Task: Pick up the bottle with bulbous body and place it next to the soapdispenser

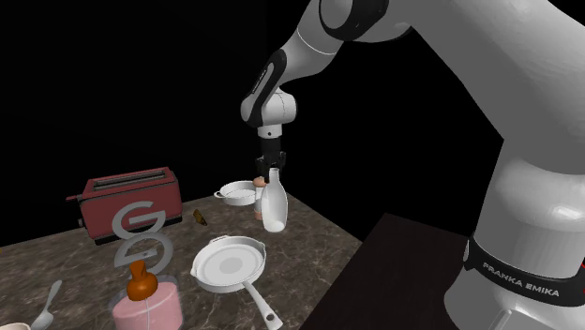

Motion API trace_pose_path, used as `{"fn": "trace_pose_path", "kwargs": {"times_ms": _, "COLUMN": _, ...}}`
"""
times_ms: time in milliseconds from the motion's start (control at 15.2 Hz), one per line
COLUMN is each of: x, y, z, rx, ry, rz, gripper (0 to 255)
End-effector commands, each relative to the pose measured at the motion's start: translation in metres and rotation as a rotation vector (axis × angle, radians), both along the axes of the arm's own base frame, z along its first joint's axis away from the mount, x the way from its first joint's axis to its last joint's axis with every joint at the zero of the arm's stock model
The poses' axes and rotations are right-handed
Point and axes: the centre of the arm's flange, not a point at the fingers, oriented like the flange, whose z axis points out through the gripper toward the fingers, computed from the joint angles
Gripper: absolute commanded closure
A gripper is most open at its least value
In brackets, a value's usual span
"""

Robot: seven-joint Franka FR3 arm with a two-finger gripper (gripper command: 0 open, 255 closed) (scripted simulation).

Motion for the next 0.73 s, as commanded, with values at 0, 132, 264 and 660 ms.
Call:
{"fn": "trace_pose_path", "kwargs": {"times_ms": 0, "x": 0.000, "y": 0.000, "z": 0.000, "rx": 0.000, "ry": 0.000, "rz": 0.000, "gripper": 255}}
{"fn": "trace_pose_path", "kwargs": {"times_ms": 132, "x": 0.000, "y": 0.000, "z": 0.000, "rx": 0.000, "ry": 0.000, "rz": 0.000, "gripper": 255}}
{"fn": "trace_pose_path", "kwargs": {"times_ms": 264, "x": 0.000, "y": 0.000, "z": 0.000, "rx": 0.000, "ry": 0.000, "rz": 0.000, "gripper": 255}}
{"fn": "trace_pose_path", "kwargs": {"times_ms": 660, "x": 0.000, "y": 0.000, "z": 0.016, "rx": 0.000, "ry": 0.000, "rz": 0.000, "gripper": 255}}
